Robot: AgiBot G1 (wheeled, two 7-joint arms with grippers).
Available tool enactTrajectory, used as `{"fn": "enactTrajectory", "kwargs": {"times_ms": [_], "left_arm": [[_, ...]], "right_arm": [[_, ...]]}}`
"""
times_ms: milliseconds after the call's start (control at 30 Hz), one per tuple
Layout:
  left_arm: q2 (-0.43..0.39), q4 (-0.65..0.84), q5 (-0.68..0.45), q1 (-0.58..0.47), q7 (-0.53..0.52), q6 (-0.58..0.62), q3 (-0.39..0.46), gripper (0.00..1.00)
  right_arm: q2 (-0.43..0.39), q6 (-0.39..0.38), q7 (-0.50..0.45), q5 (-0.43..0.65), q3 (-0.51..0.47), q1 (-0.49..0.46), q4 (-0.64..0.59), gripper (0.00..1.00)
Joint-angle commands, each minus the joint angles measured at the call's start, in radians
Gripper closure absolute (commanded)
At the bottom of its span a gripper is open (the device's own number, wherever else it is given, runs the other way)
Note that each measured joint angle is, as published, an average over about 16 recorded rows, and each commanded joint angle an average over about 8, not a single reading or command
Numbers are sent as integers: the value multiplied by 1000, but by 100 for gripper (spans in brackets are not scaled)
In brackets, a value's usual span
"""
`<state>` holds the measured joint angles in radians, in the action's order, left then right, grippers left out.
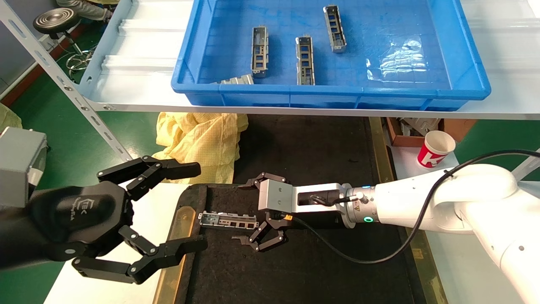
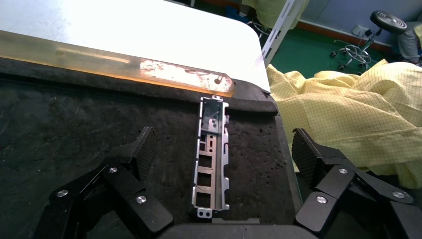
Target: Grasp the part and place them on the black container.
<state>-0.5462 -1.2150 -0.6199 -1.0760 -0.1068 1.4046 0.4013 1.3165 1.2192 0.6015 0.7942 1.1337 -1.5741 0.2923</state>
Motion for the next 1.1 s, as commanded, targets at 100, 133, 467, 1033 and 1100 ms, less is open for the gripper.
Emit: {"fn": "enactTrajectory", "kwargs": {"times_ms": [100, 133, 467, 1033, 1100], "left_arm": [[0, 0, 0, 0, 0, 0, 0, 0], [0, 0, 0, 0, 0, 0, 0, 0], [0, 0, 0, 0, 0, 0, 0, 0], [0, 0, 0, 0, 0, 0, 0, 0], [0, 0, 0, 0, 0, 0, 0, 0]], "right_arm": [[0, 0, 0, 0, 0, 0, 0, 0], [0, 0, 0, 0, 0, 0, 0, 0], [1, -1, 0, 1, 0, 0, 0, 0], [-117, 45, -132, -10, -142, 84, 166, 0], [-141, 54, -159, -12, -171, 100, 200, 0]]}}
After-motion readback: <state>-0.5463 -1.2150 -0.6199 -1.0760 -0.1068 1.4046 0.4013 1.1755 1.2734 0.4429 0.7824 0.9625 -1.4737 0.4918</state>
